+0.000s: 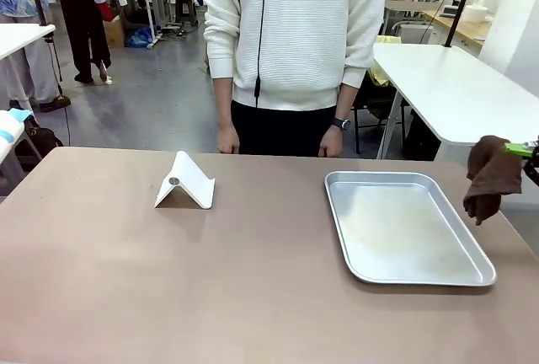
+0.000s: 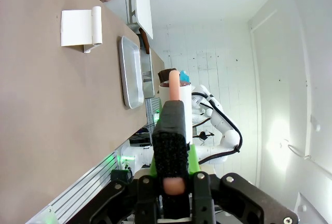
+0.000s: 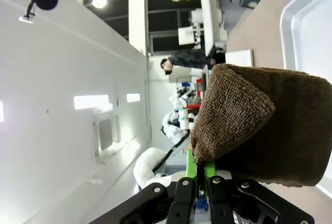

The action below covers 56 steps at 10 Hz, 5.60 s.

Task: Clean the surface of the table.
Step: Clean the area not pointed to by the person, then return the Lint Roller and towel to their original positions.

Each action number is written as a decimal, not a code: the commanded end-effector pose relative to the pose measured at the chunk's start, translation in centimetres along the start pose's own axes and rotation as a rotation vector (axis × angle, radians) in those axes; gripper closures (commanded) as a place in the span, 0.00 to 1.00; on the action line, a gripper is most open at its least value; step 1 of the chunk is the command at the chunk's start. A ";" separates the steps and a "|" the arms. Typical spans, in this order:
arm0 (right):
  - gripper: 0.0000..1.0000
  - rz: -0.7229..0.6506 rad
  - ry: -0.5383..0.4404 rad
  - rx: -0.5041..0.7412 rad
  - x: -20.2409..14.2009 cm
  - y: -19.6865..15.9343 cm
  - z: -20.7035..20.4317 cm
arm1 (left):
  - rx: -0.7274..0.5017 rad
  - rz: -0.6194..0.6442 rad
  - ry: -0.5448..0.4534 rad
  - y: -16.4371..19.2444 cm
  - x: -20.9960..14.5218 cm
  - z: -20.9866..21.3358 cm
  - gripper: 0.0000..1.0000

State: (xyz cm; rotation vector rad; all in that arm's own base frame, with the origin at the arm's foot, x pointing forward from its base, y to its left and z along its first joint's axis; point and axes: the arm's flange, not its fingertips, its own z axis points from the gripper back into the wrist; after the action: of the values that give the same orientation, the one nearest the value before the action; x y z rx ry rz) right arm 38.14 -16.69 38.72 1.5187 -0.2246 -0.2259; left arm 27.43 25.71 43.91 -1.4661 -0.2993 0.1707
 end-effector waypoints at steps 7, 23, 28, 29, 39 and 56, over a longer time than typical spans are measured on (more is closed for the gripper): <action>1.00 0.003 -0.016 0.009 0.1 -0.9 0.4 | -0.016 0.007 -0.015 -0.5 0.0 -0.2 0.78; 0.94 0.127 -0.010 -0.086 1.2 4.5 -12.0 | 0.187 0.037 0.063 -7.3 1.0 -9.7 0.78; 0.94 0.261 0.118 -0.171 1.3 4.9 -31.2 | 0.471 -0.098 -0.056 -12.5 -0.5 -27.0 0.78; 0.94 0.273 0.139 -0.181 1.3 4.2 -33.7 | 0.549 -0.116 -0.053 -11.9 0.0 -29.7 0.78; 0.94 0.324 0.334 -0.315 -1.0 -5.8 -40.5 | 0.726 -0.154 0.001 -2.9 5.8 -40.1 0.78; 0.94 0.288 0.277 -0.393 1.9 -8.4 -41.7 | 0.936 -0.221 0.060 -1.8 13.0 -44.7 0.78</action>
State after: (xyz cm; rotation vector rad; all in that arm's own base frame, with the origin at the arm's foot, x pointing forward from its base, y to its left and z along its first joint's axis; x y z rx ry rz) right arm 50.91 22.01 28.48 1.0807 -0.1824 0.1770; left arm 52.94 -13.33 43.25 -0.4943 -0.2743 0.0839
